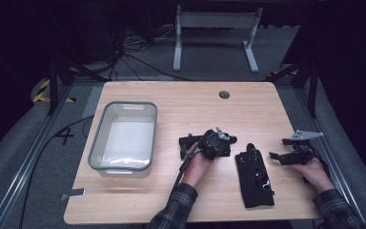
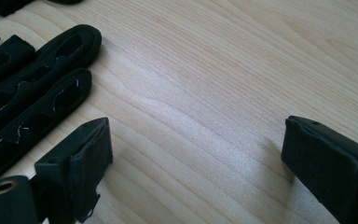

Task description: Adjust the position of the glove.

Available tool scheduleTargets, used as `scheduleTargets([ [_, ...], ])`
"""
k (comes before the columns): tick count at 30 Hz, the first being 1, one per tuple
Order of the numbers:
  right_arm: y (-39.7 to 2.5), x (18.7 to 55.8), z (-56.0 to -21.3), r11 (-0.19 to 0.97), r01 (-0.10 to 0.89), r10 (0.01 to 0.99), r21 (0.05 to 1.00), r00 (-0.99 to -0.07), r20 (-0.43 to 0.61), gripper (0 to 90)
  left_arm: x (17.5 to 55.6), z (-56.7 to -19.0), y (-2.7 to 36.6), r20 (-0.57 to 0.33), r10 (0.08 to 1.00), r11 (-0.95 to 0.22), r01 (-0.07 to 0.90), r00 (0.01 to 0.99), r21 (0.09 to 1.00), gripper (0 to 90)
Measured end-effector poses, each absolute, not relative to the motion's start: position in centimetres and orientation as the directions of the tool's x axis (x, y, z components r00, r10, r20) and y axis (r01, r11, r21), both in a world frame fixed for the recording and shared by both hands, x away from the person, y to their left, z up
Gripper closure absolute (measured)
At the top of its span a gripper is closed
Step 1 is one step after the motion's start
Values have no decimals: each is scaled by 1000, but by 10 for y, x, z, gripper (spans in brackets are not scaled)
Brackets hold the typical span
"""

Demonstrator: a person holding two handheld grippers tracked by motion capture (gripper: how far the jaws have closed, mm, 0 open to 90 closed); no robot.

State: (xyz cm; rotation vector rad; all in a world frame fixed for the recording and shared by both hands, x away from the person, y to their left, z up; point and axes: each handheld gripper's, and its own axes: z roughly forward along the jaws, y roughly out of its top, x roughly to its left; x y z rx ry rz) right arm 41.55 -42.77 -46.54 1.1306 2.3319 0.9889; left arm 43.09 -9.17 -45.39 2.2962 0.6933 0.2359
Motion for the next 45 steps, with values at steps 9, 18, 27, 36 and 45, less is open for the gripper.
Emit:
scheduleTargets([
  [9,-428,415,-465,433,534,791,726,-612,-21,89,433,-450,-89,-39,533,-595,408,845,692,851],
  [18,-428,416,-465,434,534,789,726,-614,-21,86,445,-421,-51,-9,595,-567,428,803,704,897],
  [27,-428,416,-465,434,534,789,726,-613,-21,86,463,-426,-20,-1,688,-534,507,726,677,898],
  [36,-428,416,-466,434,533,789,726,-614,-21,86,473,-450,-14,-6,717,-542,562,697,625,899],
  [45,-428,416,-465,434,534,789,726,-614,-20,86,460,-447,-14,4,723,-559,582,691,590,899],
])
